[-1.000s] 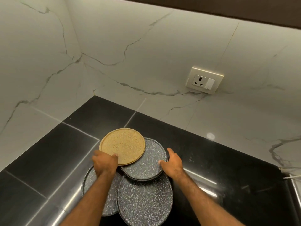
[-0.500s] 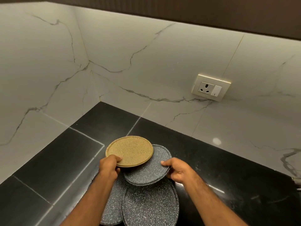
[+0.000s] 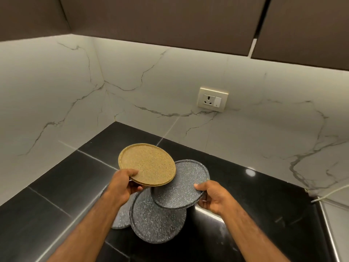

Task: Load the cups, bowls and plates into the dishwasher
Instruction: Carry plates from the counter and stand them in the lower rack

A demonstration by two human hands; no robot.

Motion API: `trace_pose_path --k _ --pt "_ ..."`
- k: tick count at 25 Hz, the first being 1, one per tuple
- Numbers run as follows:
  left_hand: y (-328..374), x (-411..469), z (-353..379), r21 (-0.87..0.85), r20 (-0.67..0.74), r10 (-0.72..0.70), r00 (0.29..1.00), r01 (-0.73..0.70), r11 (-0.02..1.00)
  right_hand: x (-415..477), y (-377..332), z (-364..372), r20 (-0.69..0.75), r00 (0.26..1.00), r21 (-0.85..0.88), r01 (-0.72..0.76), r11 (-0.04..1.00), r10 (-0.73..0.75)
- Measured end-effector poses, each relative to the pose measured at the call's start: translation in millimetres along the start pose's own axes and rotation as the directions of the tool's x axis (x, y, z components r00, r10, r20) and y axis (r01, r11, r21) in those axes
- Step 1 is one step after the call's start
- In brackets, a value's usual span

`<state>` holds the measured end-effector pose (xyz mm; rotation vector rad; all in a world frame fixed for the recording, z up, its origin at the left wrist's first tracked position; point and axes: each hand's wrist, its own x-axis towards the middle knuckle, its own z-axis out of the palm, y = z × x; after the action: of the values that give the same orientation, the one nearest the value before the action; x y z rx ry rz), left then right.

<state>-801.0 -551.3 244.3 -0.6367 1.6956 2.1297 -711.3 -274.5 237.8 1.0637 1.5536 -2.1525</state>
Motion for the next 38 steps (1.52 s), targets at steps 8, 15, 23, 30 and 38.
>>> trace_pose_path --k 8,15,23,30,38 --pt "-44 -155 33 0.234 0.020 0.271 0.962 -0.268 0.935 -113 62 -64 -0.146 0.933 -0.018 0.329 0.944 -0.328" --pt "-85 -256 16 0.583 0.069 0.523 0.850 -0.460 0.670 -195 120 -76 -0.172 0.762 -0.398 0.526 0.752 -0.624" --pt "-145 -373 -35 0.634 0.241 0.620 0.746 -0.605 0.481 -328 216 -93 -0.223 0.572 -0.594 0.562 0.575 -0.789" --pt "-209 -476 -77 0.593 0.281 0.606 0.744 -0.631 0.500 -438 301 -127 -0.308 0.514 -0.687 0.461 0.561 -0.800" --pt "-254 -552 -59 0.536 0.415 0.574 0.706 -0.699 0.473 -525 350 -189 -0.374 0.474 -0.761 0.334 0.556 -0.797"
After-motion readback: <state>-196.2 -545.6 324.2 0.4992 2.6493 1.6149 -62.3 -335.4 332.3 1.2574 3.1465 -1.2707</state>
